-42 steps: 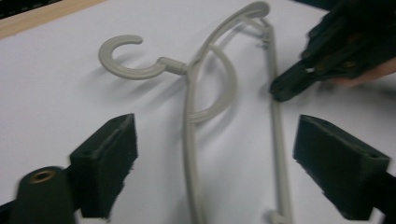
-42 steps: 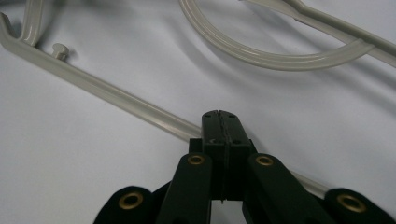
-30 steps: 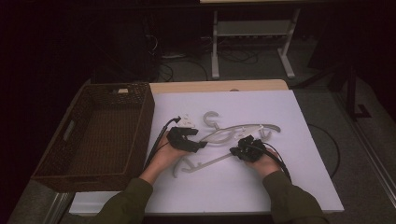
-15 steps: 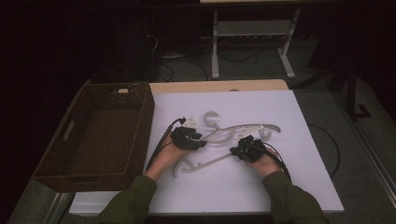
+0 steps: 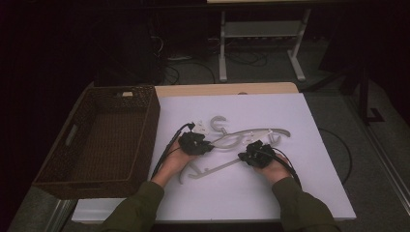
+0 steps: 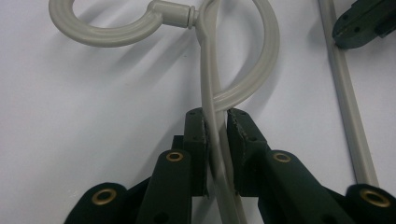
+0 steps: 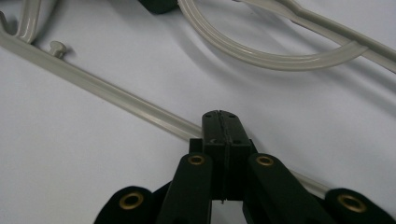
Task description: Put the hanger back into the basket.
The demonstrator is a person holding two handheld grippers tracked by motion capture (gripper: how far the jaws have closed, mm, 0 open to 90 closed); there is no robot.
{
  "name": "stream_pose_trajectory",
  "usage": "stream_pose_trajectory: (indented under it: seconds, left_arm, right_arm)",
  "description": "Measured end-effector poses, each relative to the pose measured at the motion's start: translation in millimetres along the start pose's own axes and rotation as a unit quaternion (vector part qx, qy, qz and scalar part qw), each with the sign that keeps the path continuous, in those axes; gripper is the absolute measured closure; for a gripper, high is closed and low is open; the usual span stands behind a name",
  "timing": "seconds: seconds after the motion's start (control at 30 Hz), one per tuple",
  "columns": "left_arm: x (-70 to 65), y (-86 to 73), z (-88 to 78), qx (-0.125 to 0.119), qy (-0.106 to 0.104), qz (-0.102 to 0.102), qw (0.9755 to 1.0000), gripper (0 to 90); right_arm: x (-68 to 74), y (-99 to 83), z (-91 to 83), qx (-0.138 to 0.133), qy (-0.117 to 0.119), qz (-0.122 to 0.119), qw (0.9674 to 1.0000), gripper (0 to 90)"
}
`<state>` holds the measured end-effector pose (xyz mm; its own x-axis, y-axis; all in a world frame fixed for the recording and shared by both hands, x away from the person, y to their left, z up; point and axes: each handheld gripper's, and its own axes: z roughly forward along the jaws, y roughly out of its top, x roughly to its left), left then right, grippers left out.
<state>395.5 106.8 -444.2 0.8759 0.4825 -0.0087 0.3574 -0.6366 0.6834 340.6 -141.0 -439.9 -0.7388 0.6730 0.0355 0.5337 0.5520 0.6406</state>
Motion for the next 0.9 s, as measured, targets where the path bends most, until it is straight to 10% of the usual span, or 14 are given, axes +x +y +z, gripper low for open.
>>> stream_pose_trajectory:
  seconds: [0.4, 0.7, 0.9]
  left_arm:
    - [-1.4, 3.0, -5.2, -0.007, 0.027, -0.023, 0.9994, 82.2]
    - [-0.8, 7.5, -17.0, -0.017, 0.019, -0.043, 0.9988, 82.2]
    - [1.1, 9.9, -32.8, -0.018, 0.031, -0.066, 0.9972, 82.3]
  right_arm:
    - [4.8, 3.3, -9.6, -0.015, 0.005, -0.007, 0.9998, 87.5]
    - [0.7, -0.1, -44.9, -0.089, 0.030, 0.035, 0.9950, 40.5]
    - [-1.5, -10.9, -63.2, -0.121, 0.039, 0.036, 0.9912, 29.2]
